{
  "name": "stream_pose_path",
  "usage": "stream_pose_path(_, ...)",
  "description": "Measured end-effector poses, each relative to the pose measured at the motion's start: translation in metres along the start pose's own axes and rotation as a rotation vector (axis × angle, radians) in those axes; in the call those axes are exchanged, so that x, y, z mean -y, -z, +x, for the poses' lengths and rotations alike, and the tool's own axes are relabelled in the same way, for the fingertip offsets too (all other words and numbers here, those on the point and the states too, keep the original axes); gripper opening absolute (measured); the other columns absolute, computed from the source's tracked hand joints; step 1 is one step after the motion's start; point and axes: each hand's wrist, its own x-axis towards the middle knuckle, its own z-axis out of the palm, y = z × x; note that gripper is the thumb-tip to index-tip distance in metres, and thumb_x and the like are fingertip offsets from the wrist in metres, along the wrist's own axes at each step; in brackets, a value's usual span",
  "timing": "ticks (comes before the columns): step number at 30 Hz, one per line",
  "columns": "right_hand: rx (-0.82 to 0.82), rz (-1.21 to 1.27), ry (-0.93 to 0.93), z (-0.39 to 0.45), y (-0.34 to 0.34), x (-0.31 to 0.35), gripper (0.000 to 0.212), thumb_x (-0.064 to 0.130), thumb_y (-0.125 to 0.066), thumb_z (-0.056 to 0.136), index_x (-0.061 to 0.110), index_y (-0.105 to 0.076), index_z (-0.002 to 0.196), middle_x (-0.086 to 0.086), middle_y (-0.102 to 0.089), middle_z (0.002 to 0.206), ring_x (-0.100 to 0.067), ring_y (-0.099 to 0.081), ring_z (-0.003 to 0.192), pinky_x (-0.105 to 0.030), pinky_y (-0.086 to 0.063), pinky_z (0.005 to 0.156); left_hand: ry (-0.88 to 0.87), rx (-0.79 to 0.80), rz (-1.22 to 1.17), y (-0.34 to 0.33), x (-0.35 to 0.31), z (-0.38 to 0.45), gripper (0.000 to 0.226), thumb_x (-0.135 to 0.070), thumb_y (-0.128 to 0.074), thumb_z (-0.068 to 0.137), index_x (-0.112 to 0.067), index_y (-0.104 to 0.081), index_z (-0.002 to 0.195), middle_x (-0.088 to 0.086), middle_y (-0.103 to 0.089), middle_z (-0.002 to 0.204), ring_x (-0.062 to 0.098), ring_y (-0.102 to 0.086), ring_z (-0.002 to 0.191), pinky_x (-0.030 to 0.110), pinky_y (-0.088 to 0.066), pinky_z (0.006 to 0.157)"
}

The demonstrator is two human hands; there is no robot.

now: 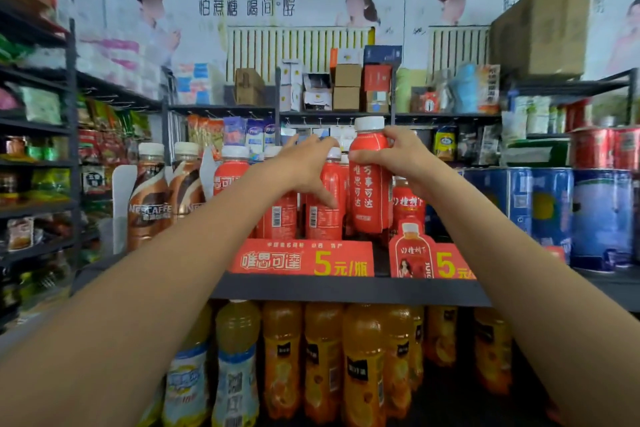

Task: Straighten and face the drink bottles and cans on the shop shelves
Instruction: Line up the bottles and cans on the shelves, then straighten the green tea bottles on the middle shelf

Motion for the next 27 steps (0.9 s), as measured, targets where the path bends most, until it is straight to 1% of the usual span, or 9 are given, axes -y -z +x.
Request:
stream_pose_path(3,0.014,-0.008,-0.011,-0.002,-0.003,-0.001,0.051,0.024,-0.080,0.072,0.012,-0.053,0.114,-0.010,-0.063,0.110,-0.025,-0.064,0.096,-0.042,-0.055,0.082,0.014,0.004,0.007,-0.007,0.006,0.006,0.115,-0.048,-0.081,0.060,-0.020,-0.013,0.148,0.009,-0.026,0.151,0.032,-0.017,0.141,0.047,-0.016,0.116)
stream_pose_path(7,0.075,-0.005,-0.041,-0.002,-0.008,-0.005,0.050,0.023,-0.079,0.072,0.010,-0.054,0.114,-0.009,-0.064,0.107,-0.022,-0.065,0.090,-0.031,-0.053,0.066,-0.024,0.026,0.200,-0.008,0.006,0.010,0.110,-0.056,-0.073,0.066,-0.016,-0.013,0.148,0.008,-0.030,0.150,0.025,-0.022,0.142,0.042,0.004,0.116)
stream_pose_path(10,0.108,0.008,-0.076,-0.004,-0.012,-0.006,0.046,0.021,-0.077,0.075,0.010,-0.053,0.113,-0.006,-0.063,0.101,-0.014,-0.062,0.078,-0.023,-0.047,0.056,-0.031,0.030,0.365,-0.004,0.000,0.012,0.106,-0.056,-0.072,0.067,-0.013,-0.016,0.146,0.008,-0.040,0.144,0.025,-0.035,0.135,0.045,0.006,0.115)
stream_pose_path(13,0.145,0.025,-0.096,-0.006,-0.018,-0.009,0.045,0.017,-0.076,0.076,0.007,-0.056,0.114,-0.006,-0.064,0.097,-0.015,-0.062,0.078,-0.023,-0.048,0.059,-0.025,0.012,0.502,-0.006,0.001,0.017,0.099,-0.046,-0.072,0.073,-0.011,-0.016,0.146,0.006,-0.042,0.142,0.025,-0.038,0.132,0.050,0.003,0.115)
stream_pose_path(17,0.163,0.045,-0.110,-0.003,-0.032,-0.013,0.045,0.015,-0.077,0.075,0.003,-0.060,0.115,-0.012,-0.067,0.106,-0.025,-0.065,0.094,-0.030,-0.053,0.074,-0.030,-0.036,0.571,-0.007,0.005,0.015,0.082,-0.034,-0.069,0.081,-0.013,-0.022,0.145,0.004,-0.042,0.142,0.025,-0.034,0.135,0.051,0.004,0.114)
stream_pose_path(20,0.164,0.060,-0.118,-0.003,-0.040,-0.011,0.046,0.015,-0.078,0.074,0.005,-0.061,0.115,-0.014,-0.067,0.109,-0.027,-0.065,0.097,-0.037,-0.054,0.082,-0.024,-0.110,0.458,-0.008,0.013,0.008,0.059,-0.024,-0.061,0.087,-0.018,-0.033,0.139,0.002,-0.051,0.134,0.023,-0.035,0.134,0.051,0.007,0.114)
stream_pose_path(23,0.174,0.093,-0.126,-0.006,-0.047,-0.006,0.046,0.014,-0.076,0.075,0.005,-0.059,0.116,-0.013,-0.066,0.108,-0.026,-0.065,0.095,-0.038,-0.053,0.083,0.054,-0.217,0.168,-0.006,0.021,-0.001,0.041,-0.019,-0.048,0.093,-0.019,-0.043,0.134,0.005,-0.057,0.123,0.022,-0.041,0.128,0.048,0.007,0.114)
stream_pose_path(25,0.172,0.124,-0.132,-0.009,-0.053,-0.003,0.046,0.013,-0.075,0.076,0.005,-0.057,0.118,-0.011,-0.066,0.105,-0.021,-0.064,0.088,-0.033,-0.053,0.074,0.141,-0.279,0.030,-0.006,0.029,-0.005,0.035,-0.016,-0.039,0.095,-0.016,-0.050,0.128,0.007,-0.059,0.120,0.025,-0.044,0.123,0.048,-0.006,0.115)
stream_pose_path(27,0.153,0.142,-0.128,-0.012,-0.059,0.001,0.045,0.014,-0.076,0.076,0.006,-0.056,0.116,-0.005,-0.064,0.096,-0.015,-0.061,0.079,-0.027,-0.051,0.066,0.178,-0.258,-0.064,-0.008,0.033,-0.008,0.036,-0.015,-0.035,0.096,-0.011,-0.051,0.128,0.012,-0.056,0.126,0.029,-0.046,0.121,0.046,-0.031,0.107)
